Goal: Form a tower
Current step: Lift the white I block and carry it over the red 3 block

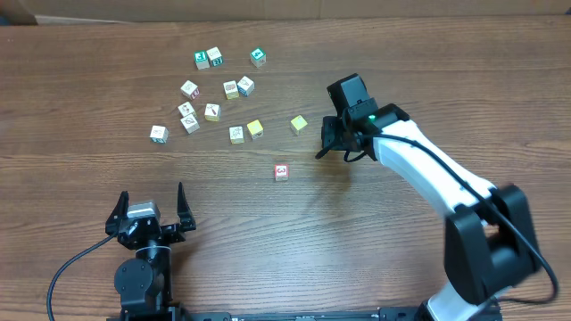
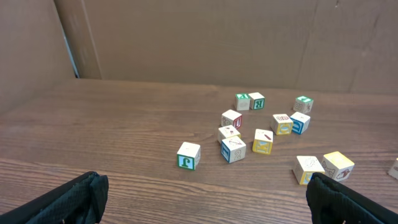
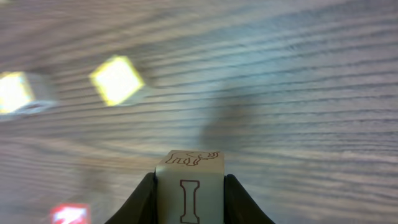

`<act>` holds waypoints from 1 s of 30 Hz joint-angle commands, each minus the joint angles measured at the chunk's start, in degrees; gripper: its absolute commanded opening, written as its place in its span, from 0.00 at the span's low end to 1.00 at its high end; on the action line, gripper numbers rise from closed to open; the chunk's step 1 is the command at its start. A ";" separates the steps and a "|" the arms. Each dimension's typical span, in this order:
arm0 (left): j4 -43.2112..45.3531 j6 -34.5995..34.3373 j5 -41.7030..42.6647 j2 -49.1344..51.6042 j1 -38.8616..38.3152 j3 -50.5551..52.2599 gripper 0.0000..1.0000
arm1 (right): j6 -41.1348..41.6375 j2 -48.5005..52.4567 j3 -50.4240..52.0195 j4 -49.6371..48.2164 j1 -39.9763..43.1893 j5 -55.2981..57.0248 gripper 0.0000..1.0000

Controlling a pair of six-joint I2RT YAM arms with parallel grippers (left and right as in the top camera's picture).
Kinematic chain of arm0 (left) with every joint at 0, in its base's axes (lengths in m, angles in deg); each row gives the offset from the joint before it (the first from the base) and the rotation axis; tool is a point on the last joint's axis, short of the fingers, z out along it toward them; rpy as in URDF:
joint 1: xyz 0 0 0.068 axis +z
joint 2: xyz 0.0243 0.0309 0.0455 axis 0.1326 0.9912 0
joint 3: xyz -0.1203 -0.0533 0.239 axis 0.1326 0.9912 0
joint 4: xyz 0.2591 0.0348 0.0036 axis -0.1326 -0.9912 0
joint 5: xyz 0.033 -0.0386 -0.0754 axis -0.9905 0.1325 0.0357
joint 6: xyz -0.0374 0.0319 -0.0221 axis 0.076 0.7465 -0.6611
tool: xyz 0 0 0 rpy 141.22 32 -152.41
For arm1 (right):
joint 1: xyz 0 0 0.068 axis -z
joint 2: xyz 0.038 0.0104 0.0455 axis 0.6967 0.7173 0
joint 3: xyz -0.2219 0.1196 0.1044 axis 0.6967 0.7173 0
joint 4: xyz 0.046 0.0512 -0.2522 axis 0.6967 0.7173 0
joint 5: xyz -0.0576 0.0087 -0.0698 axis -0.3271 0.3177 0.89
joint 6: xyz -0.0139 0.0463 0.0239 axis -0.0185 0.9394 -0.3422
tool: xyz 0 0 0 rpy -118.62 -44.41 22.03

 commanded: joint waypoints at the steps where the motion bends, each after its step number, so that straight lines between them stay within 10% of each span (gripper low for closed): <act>1: 0.09 1.29 0.07 -0.59 -0.11 0.20 1.00 | -0.63 -4.83 -1.95 0.94 -2.43 -3.43 0.21; 30: 0.09 1.29 0.07 -0.59 -0.11 0.20 0.99 | 7.52 -6.51 -1.95 2.10 -11.04 -3.39 0.21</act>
